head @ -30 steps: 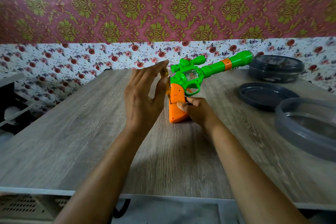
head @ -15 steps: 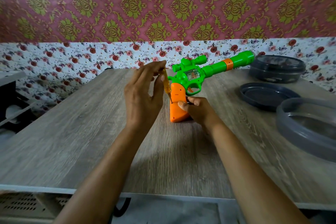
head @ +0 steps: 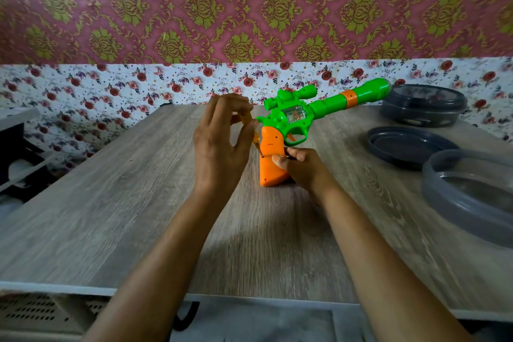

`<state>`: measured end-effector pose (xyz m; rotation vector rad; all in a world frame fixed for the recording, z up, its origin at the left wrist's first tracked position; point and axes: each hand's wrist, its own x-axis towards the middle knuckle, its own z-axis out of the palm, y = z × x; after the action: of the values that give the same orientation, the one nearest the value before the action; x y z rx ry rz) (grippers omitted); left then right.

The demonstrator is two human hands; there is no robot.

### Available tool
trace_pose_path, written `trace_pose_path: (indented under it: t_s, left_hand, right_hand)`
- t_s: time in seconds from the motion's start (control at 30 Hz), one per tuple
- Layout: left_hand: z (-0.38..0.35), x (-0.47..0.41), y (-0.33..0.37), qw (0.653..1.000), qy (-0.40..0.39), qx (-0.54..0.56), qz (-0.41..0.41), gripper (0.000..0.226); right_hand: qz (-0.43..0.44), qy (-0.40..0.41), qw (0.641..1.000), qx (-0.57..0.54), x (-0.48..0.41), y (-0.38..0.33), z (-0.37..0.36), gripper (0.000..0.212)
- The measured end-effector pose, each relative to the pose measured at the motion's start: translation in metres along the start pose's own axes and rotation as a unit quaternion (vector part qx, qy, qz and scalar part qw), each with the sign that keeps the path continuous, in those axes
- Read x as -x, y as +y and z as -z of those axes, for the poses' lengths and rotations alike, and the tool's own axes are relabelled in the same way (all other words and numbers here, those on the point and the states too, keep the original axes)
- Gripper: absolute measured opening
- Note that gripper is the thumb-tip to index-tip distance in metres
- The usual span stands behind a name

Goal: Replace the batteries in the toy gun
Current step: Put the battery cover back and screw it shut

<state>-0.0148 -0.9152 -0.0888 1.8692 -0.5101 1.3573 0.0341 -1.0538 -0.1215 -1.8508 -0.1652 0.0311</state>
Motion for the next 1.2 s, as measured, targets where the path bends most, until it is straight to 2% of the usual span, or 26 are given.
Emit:
trace_pose_path:
  t_s: [0.1,0.2,0.27,0.43,0.73,0.9,1.03,1.2]
  left_hand:
    - [-0.0001,0.0007,0.0005,1.0,-0.016,0.002,0.016,0.029]
    - [0.0006,0.0002,-0.0012,0.999,-0.03,-0.017,-0.001,0.036]
    - [0.0001,0.0003,-0.0018,0.999,-0.031,-0.015,-0.007,0.035]
    - [-0.0005,0.0001,-0.0035,1.0,-0.005,-0.016,-0.019,0.012]
    - [0.0006,-0.0002,-0.0012,0.999,-0.032,-0.014,-0.021,0.033]
    - [-0.0012,0.0009,-0.0036,1.0,-0.016,-0.01,-0.002,0.023]
    - [-0.0022,0.0005,-0.0029,1.0,-0.012,-0.005,-0.025,0.018]
    - [-0.0006,-0.0004,-0.0026,0.999,-0.014,-0.024,-0.022,0.027]
  right_hand:
    - [-0.002,0.001,1.0,0.007,0.0012,-0.0014,0.0007,0.042]
    - [-0.004,-0.002,1.0,0.009,0.0017,-0.0023,0.001,0.042]
    - [-0.003,-0.006,1.0,0.004,0.0026,-0.0032,0.0009,0.041]
    - [0.004,0.0,1.0,0.007,0.003,-0.0028,0.0015,0.038]
    - [0.0,-0.01,1.0,-0.002,0.0057,-0.005,0.0021,0.038]
    - [-0.008,-0.002,1.0,-0.007,0.0042,-0.0043,0.0,0.04]
    - [-0.011,-0.002,1.0,-0.013,0.0031,-0.0038,-0.0001,0.039]
    - [-0.007,-0.008,1.0,-0.002,0.0039,-0.0033,0.0017,0.039]
